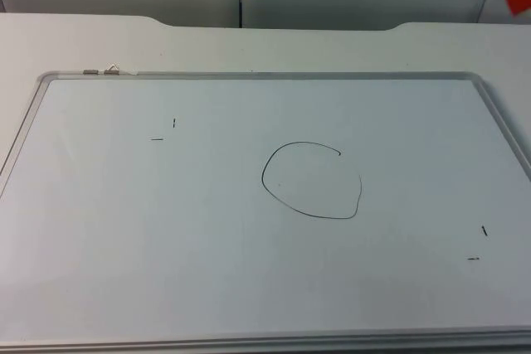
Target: Pick up one cube with the left hand and another cube with the right hand. First place the cube in the right hand at the target position, then stack the cube in the left hand on top.
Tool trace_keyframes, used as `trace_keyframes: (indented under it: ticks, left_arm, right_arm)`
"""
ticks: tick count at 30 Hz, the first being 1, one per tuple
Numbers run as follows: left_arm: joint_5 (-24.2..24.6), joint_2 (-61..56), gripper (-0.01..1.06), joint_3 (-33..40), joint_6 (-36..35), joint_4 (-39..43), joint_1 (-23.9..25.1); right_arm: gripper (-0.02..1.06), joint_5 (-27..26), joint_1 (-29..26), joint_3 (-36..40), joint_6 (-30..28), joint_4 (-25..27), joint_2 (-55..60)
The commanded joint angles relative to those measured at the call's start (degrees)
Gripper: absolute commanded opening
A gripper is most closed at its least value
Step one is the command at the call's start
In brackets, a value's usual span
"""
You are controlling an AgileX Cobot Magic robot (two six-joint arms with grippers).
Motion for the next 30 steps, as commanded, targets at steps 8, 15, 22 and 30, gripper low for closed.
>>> trace_keyframes:
  ticks: [8, 15, 22, 30]
  left_arm:
    - [-1.62, -0.44, 0.0, 0.02, -0.14, 0.07, -0.49]
    - [-1.62, -0.44, 0.0, 0.02, -0.14, 0.07, -0.49]
    - [-1.71, -0.44, 0.0, 0.02, -0.14, 0.07, -0.49]
    - [-1.71, -0.44, 0.0, 0.02, -0.14, 0.07, -0.49]
  right_arm:
    - [0.0, -0.55, 5.63, 5.81, 12.98, -10.36, -0.3]
    - [0.0, -2.32, 5.63, 5.78, 15.34, -12.76, 3.09]
    - [0.0, -2.86, 5.52, 0.99, 18.78, -13.7, 14.8]
    - [0.0, -2.73, 0.9, -12.23, 18.31, -12.44, 30.74]
